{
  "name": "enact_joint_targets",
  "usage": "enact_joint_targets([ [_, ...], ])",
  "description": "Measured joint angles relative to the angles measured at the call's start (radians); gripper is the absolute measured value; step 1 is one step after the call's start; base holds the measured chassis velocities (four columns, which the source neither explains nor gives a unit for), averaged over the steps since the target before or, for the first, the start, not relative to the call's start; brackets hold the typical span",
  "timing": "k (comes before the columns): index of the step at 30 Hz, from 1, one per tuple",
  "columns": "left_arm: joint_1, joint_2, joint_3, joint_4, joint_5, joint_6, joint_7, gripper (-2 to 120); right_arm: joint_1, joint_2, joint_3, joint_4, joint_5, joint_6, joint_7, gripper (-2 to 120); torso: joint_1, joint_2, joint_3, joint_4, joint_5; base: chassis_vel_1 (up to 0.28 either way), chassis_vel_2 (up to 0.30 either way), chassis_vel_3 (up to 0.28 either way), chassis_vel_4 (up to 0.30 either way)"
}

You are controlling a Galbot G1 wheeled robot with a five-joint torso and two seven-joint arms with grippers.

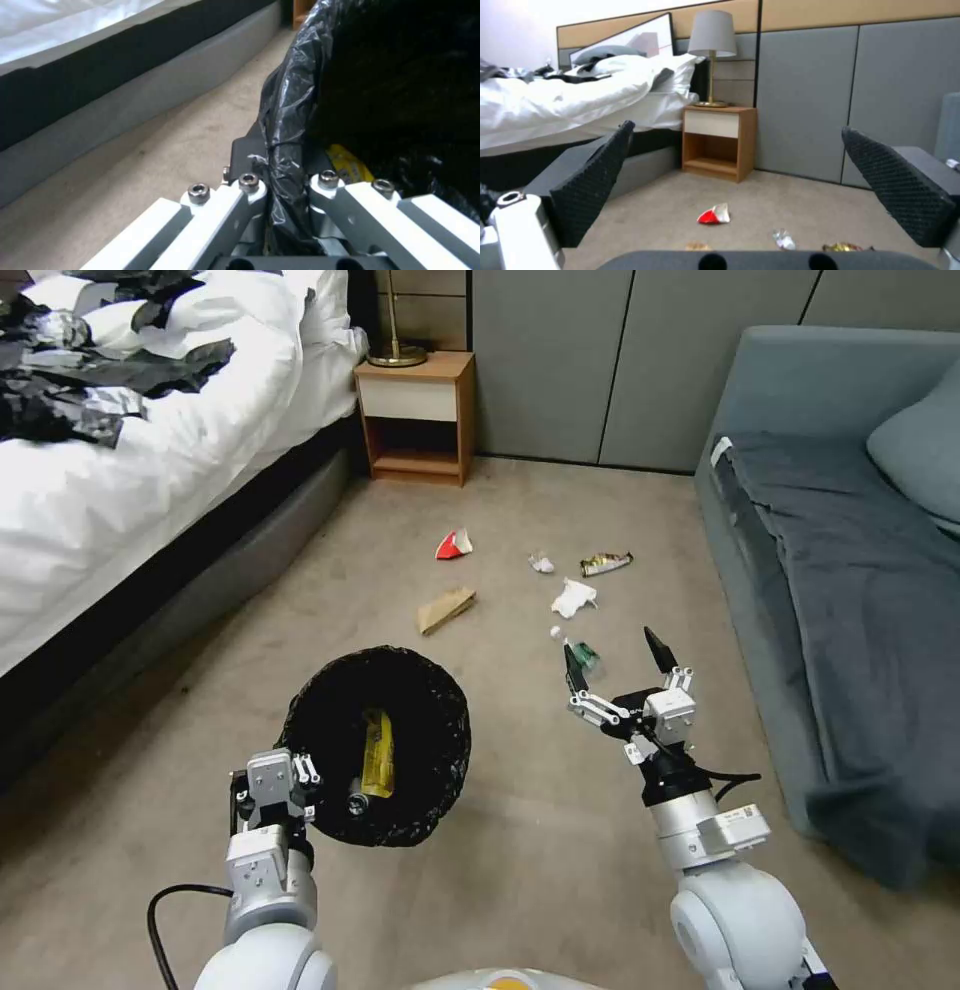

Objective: Pick up the trash bin, then pick up the garbage from the floor and place it into the trash bin.

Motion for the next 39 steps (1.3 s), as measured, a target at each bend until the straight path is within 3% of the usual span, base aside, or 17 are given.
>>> enact_joint_targets([
  [26, -0.007, -0.002, 0.006, 0.006, 0.004, -0.001, 0.001, 3, 0.009, 0.007, -0.009, -0.021, -0.028, 0.023, -0.018, 100, 0.000, 0.000, 0.000, -0.0003, 0.0005, -0.259, 0.265, 0.269, -0.267],
  [39, -0.001, -0.005, 0.009, 0.005, 0.006, -0.008, 0.001, 3, 0.014, 0.009, -0.008, -0.031, -0.040, 0.033, -0.033, 100, 0.000, 0.000, 0.000, -0.0003, -0.0001, -0.007, 0.020, 0.012, -0.008],
])
